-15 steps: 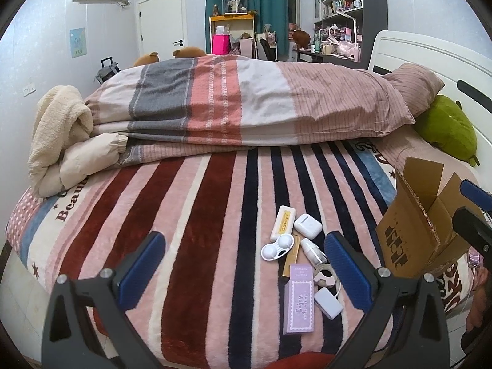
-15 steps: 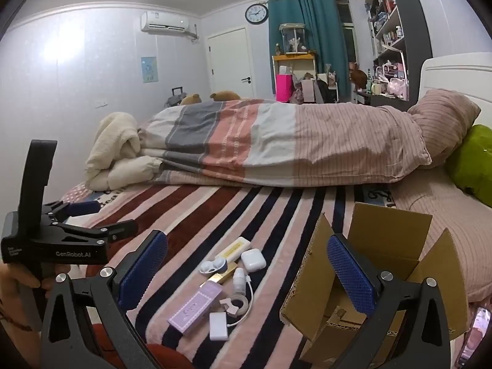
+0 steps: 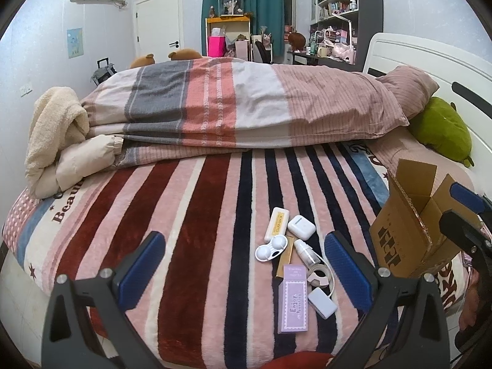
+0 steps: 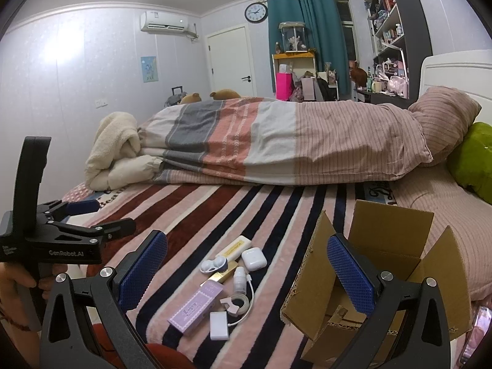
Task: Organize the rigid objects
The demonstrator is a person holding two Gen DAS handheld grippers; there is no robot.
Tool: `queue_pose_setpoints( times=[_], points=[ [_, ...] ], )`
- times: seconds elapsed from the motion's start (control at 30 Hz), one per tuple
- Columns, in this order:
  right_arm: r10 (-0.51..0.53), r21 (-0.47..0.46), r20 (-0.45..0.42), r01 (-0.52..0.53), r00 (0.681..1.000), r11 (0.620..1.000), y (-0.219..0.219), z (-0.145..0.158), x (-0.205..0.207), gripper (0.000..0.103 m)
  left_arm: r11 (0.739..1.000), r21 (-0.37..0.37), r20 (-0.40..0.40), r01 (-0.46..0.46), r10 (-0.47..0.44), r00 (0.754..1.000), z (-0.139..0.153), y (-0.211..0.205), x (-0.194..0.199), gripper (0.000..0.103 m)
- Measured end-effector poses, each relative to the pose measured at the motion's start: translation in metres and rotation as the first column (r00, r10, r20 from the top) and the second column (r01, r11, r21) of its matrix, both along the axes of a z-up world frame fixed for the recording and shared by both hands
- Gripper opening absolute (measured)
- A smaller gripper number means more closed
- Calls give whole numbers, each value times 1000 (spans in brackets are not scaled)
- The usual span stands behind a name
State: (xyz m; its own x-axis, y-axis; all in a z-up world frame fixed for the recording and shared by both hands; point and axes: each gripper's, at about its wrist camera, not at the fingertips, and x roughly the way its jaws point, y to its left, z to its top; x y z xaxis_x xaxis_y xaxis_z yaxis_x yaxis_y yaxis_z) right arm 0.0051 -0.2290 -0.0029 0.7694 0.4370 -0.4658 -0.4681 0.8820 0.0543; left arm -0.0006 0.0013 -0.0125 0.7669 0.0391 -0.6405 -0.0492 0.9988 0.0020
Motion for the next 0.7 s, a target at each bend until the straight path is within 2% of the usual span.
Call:
queue_pose_setpoints(
  times=[0.23,0.33,0.57,0.7],
  points=[
    [-3,15,-24,3,1000,1000,2,0,-10,103,1000,-4,0,1,-1,1000,1,0,-1,103],
    [-2,2,6,2,1000,1000,2,0,-11,103,1000,-1,1,0,0,1000,1,0,-1,103],
    [-2,12,-18,2,1000,1000,1,1,-10,103,1000,-6,3,1,-1,1000,1,-1,-1,103],
    [24,8,5,-24,1000,1000,4,-1,-14,103,999,-33,5,10,-9,1000,1,4,-2,103]
  ],
)
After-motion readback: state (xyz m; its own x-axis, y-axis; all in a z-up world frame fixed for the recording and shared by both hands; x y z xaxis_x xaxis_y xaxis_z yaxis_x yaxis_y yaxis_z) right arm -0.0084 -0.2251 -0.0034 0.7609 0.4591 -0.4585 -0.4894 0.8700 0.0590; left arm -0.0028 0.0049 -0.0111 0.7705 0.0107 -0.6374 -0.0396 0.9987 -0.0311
